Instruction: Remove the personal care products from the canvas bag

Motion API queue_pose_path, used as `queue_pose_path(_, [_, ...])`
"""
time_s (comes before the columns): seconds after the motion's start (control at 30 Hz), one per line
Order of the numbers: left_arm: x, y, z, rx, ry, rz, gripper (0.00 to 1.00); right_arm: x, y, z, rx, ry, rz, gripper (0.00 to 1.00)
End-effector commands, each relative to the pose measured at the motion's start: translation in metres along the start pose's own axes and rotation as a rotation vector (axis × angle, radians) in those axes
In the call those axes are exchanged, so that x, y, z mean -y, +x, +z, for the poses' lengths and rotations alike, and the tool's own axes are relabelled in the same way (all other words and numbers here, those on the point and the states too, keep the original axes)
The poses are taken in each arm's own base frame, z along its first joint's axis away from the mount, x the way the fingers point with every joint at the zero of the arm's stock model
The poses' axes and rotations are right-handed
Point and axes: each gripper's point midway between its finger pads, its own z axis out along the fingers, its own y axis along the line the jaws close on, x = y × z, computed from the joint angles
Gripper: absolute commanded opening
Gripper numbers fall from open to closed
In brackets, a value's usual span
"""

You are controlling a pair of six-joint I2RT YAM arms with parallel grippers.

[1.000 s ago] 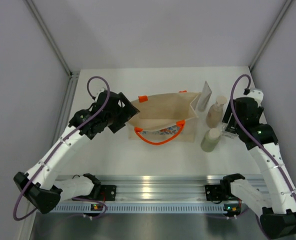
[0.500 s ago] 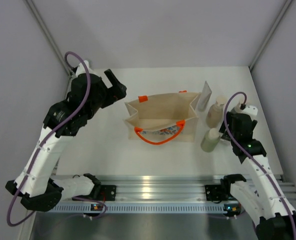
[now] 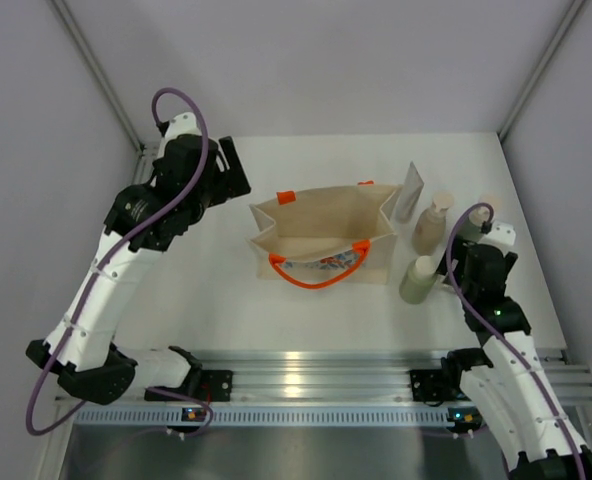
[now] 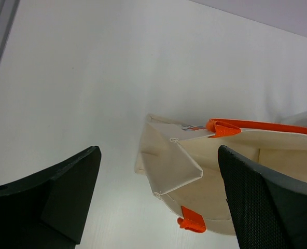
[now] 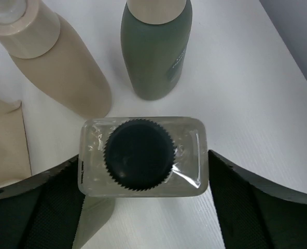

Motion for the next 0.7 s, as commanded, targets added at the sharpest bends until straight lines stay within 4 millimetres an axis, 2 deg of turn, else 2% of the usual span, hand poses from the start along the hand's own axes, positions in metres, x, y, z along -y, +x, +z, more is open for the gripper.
queue_pose_path(0.0, [-0.005, -0.011, 0.000, 0.023, -0.023, 0.015, 0.98, -0.002, -0.050, -0.006, 0.136, 0.005, 0.066, 0.91])
queue_pose_path(0.03, [-0.007, -0.012, 0.000, 0.025, -0.030, 0.014, 0.99, -0.001, -0.064, -0.011, 0.152, 0.009, 0.065, 0.93])
queue_pose_path(0.1, [-0.012, -0.018, 0.001, 0.033, -0.043, 0.002, 0.98, 0.002, -0.072, -0.016, 0.138, 0.028, 0.044, 0.99])
queue_pose_path(0.13, [-0.018, -0.017, 0.003, 0.020, -0.064, -0.002, 0.99, 0.001, -0.091, -0.024, 0.163, 0.018, 0.021, 0.99])
queue_pose_path(0.2, [-0.033, -0.019, 0.007, 0.014, -0.117, -0.041, 0.98, 0.002, -0.102, -0.028, 0.140, 0.032, -0.017, 1.00])
queue_pose_path(0.23, [-0.040, -0.017, 0.009, 0.007, -0.143, -0.045, 0.99, 0.004, -0.116, -0.038, 0.137, 0.036, -0.032, 0.99])
queue_pose_path(0.3, [-0.058, -0.014, 0.008, 0.003, -0.220, -0.044, 0.98, 0.003, -0.129, -0.047, 0.122, 0.037, -0.038, 1.00])
queue_pose_path(0.33, [-0.065, -0.011, 0.007, 0.001, -0.248, -0.030, 0.98, 0.003, -0.145, -0.061, 0.131, 0.023, -0.025, 1.00])
queue_pose_path(0.4, [-0.077, -0.009, 0.004, 0.011, -0.284, 0.002, 0.99, -0.004, -0.157, -0.075, 0.130, -0.033, -0.024, 0.99])
queue_pose_path(0.43, [-0.085, -0.011, -0.001, 0.034, -0.314, 0.015, 0.99, -0.005, -0.177, -0.091, 0.168, -0.062, -0.020, 1.00])
queue_pose_path(0.5, [-0.095, -0.009, -0.006, 0.041, -0.338, 0.042, 0.98, -0.005, -0.177, -0.103, 0.132, -0.084, -0.039, 1.00])
queue_pose_path(0.53, [-0.103, -0.012, -0.017, 0.072, -0.349, 0.027, 0.99, -0.004, -0.189, -0.115, 0.153, -0.092, -0.037, 1.00])
queue_pose_path(0.57, [-0.110, -0.005, -0.018, 0.068, -0.371, 0.031, 0.99, -0.001, -0.183, -0.121, 0.112, -0.094, -0.055, 0.99])
queue_pose_path(0.6, [-0.116, -0.006, -0.029, 0.098, -0.370, 0.001, 0.99, -0.002, -0.182, -0.123, 0.093, -0.099, -0.066, 0.99])
queue_pose_path(0.63, [-0.121, -0.005, -0.033, 0.112, -0.375, -0.003, 0.99, 0.000, -0.188, -0.132, 0.100, -0.105, -0.064, 0.99])
queue_pose_path(0.67, [-0.125, -0.003, -0.037, 0.118, -0.382, -0.006, 0.99, 0.002, -0.180, -0.135, 0.067, -0.104, -0.076, 1.00])
